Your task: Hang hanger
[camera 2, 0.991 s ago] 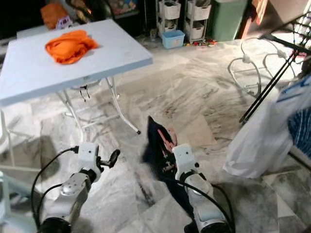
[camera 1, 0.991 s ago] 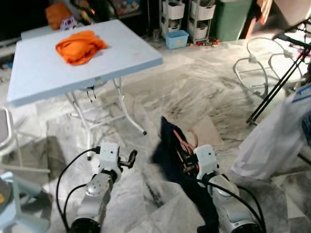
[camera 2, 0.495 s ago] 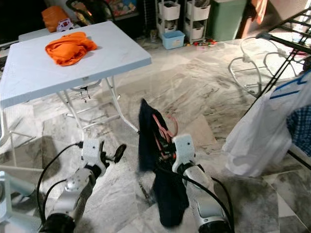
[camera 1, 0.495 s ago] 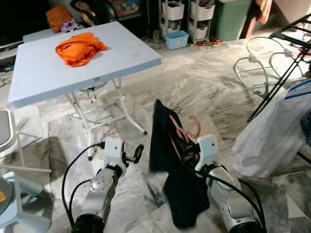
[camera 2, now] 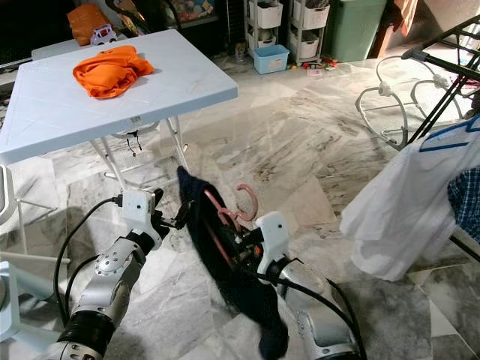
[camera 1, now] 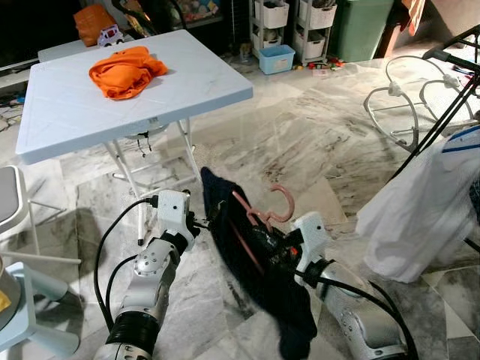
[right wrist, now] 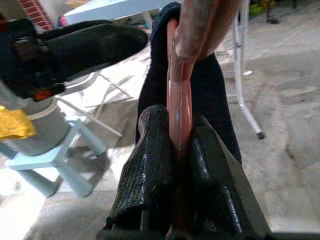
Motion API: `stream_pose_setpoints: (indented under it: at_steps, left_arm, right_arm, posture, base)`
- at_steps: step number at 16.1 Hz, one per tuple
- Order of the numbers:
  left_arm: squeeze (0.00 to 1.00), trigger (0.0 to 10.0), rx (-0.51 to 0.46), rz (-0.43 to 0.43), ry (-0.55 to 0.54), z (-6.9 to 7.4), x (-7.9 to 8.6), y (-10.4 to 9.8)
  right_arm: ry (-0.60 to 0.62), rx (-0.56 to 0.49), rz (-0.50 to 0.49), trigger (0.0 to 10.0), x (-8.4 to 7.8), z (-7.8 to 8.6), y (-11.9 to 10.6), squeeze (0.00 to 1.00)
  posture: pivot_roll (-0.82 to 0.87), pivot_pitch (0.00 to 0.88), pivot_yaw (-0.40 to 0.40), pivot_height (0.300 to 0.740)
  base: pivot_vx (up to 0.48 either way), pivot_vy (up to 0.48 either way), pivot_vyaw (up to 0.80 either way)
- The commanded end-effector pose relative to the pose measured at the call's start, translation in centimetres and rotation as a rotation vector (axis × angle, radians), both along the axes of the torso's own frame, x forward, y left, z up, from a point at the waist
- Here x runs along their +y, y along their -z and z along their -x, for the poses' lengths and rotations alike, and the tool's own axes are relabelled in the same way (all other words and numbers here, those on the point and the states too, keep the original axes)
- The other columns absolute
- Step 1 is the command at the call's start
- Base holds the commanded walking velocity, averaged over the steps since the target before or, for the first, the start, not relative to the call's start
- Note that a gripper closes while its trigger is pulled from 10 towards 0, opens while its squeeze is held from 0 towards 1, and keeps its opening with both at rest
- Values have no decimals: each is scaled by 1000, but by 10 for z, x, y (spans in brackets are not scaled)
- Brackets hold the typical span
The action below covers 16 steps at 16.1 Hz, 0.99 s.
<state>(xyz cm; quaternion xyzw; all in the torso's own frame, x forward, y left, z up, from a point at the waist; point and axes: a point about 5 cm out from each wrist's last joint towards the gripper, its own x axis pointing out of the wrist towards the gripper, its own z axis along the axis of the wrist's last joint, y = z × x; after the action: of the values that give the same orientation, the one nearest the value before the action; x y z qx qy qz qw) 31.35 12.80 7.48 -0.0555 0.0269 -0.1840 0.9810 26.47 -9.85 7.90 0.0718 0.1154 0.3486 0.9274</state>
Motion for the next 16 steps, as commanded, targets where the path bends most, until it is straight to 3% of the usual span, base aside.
stream_pose_setpoints:
  at_steps: [1,10,12,16]
  left_arm:
    - [0,10000,-6,-2,10,-1,1,-1]
    - [0,10000,30,-43,90,6,-8,11]
    - [0,0,49,-71,28,0,3,14]
    - [0,0,54,-112,6,-6,14,13]
  right_arm:
    - [-42,-61,-44,10000,9,-2,-17,0]
    - [-75,-48,-74,10000,13,-2,-28,0]
    - [-84,-43,-75,10000,13,0,-29,0]
    - [-90,-37,-71,10000,11,2,-28,0]
  posture:
    - [-173,0,52,740]
    - [-174,0,50,740]
    - [-179,0,49,740]
    - [-184,0,51,740]
  base:
    - [0,0,0]
    - [0,0,0]
    - [0,0,0]
    - [0,0,0]
